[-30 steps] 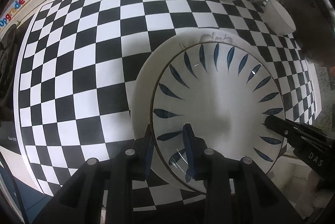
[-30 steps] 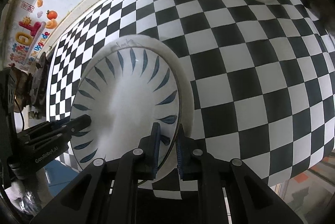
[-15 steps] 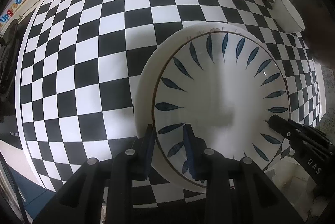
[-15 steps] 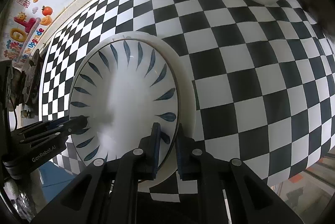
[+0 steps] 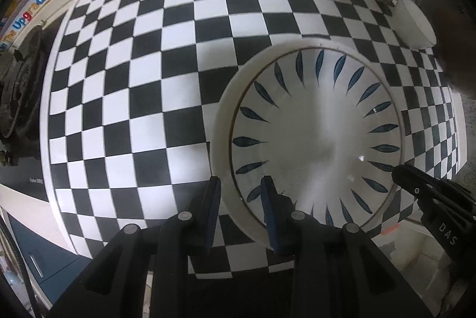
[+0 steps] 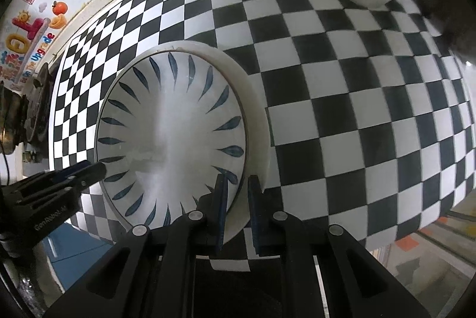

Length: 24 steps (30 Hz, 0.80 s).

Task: Organize plates and bowls
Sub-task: 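Lower the blue-striped plate onto the white plates and open both grippers, then reach both grippers to a white bowl and grasp its rim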

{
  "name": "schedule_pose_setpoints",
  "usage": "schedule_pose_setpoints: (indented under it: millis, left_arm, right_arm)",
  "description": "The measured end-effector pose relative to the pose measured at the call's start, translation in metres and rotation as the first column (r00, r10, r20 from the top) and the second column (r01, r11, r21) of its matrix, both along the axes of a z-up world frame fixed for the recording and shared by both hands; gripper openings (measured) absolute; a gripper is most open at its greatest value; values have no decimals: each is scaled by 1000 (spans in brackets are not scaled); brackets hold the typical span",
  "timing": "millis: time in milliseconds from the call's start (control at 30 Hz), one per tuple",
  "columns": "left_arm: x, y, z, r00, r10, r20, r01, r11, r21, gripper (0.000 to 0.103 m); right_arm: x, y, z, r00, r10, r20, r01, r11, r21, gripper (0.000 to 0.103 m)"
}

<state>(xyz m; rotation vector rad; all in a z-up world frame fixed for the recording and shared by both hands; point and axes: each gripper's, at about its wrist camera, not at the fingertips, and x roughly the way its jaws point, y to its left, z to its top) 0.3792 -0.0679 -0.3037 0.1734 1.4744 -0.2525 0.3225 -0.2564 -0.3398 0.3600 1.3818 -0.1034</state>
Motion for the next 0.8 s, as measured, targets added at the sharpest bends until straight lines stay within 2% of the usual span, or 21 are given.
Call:
schedule_pose_setpoints:
  millis: [267,533,667,800]
  left_arm:
    - [-6,3,46,998,-28,50,29,999,-19,25]
    - [-22,9,100,995,-73,68,79,992,-96,25]
    - [-32,10,120,991,-95,98,106,987,-118,25]
    - [-40,9,138,982,-116,151,133,985,-110,25]
  right_arm:
    - [-7,16,55,999,10,53,-9,999,-34,15]
    - [-22,29,126,993,11,114,-4,998,-60,15]
    - [-32,37,150,992,6,124,3,998,-71,15]
    - [-42,40,164,992,-7,125,17,997,-79,15]
